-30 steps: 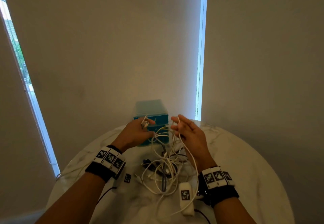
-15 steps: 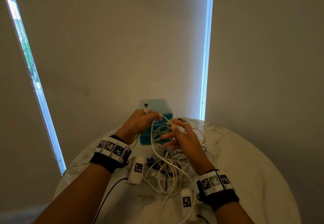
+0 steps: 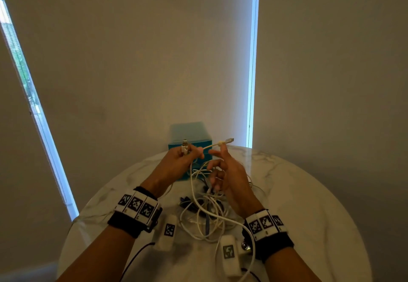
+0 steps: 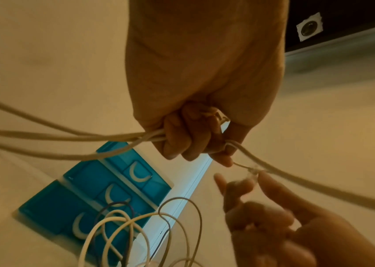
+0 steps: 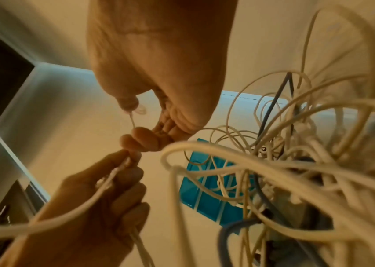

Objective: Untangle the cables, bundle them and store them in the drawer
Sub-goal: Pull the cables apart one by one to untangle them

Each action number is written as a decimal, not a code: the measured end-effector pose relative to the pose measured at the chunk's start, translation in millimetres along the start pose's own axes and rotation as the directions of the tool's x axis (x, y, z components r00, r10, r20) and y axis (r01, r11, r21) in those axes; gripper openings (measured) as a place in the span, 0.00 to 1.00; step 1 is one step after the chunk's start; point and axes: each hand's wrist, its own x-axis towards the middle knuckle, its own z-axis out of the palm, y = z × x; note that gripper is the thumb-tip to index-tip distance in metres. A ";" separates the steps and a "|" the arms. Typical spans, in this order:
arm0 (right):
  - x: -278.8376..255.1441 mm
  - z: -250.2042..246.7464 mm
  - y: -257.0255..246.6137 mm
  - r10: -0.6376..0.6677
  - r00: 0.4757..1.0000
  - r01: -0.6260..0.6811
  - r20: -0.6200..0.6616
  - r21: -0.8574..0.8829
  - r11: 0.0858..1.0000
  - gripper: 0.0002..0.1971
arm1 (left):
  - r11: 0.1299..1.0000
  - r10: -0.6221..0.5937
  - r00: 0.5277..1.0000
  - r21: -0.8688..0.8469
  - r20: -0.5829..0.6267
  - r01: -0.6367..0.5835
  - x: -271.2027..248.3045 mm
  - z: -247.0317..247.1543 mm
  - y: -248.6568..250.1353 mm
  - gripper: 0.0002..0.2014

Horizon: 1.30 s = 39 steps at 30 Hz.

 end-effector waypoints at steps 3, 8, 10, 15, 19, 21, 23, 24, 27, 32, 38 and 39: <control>1.4 -6.0 -3.5 -0.066 0.998 0.063 0.023 0.130 0.990 0.21 | 0.997 -0.040 0.997 0.064 0.063 0.036 -5.0 3.5 -5.5 0.18; 1.0 -10.5 -6.4 -0.088 0.996 0.087 0.002 0.166 0.982 0.19 | 0.992 -0.075 0.987 0.114 0.143 0.059 -8.0 7.4 -7.5 0.21; 0.8 -12.4 -8.6 -0.062 0.998 0.057 0.011 0.250 0.967 0.18 | 0.991 -0.092 0.981 0.114 0.171 0.073 -8.1 6.4 -11.7 0.23; 1.3 -20.0 -12.9 -0.065 0.996 0.081 -0.056 0.366 0.927 0.15 | 0.991 -0.129 0.950 0.079 0.284 0.111 -12.6 1.0 -16.7 0.21; 7.2 -20.2 -5.1 -0.033 0.990 0.072 -0.136 0.294 0.953 0.16 | 0.996 -0.062 0.986 -0.047 0.153 0.070 -5.5 -9.6 -15.3 0.20; 7.9 -19.4 -2.0 0.021 0.998 -0.007 -0.055 0.253 0.967 0.19 | 0.996 -0.018 1.000 -0.082 -0.006 0.018 4.1 -13.5 -9.3 0.21; 3.1 -18.1 -3.1 0.097 0.990 -0.106 0.101 0.094 0.990 0.25 | 0.993 0.031 0.988 -0.111 -0.150 -0.048 14.5 -17.4 -1.9 0.21; -0.4 -17.0 -5.4 0.144 0.969 -0.144 0.201 -0.013 0.989 0.27 | 0.989 0.055 0.975 -0.123 -0.216 -0.083 19.2 -20.8 0.7 0.20; -11.3 -18.3 -12.9 0.258 0.830 -0.145 0.495 -0.255 0.956 0.27 | 0.978 0.099 0.922 -0.135 -0.374 -0.160 30.7 -34.3 2.8 0.19; -17.1 -30.6 -14.8 0.178 0.748 0.030 0.639 -0.300 0.953 0.14 | 0.958 0.006 0.847 -0.238 -0.532 -0.156 36.8 -46.9 -6.2 0.16; -5.6 -21.2 -10.2 -0.075 0.966 0.149 0.248 -0.291 0.945 0.14 | 0.978 0.000 0.978 -0.203 -0.210 -0.044 -4.1 -8.5 2.9 0.26; -5.0 -21.1 -9.6 -0.104 0.975 0.161 0.196 -0.302 0.940 0.14 | 0.993 0.004 0.988 -0.115 -0.153 -0.022 -13.3 0.3 3.8 0.29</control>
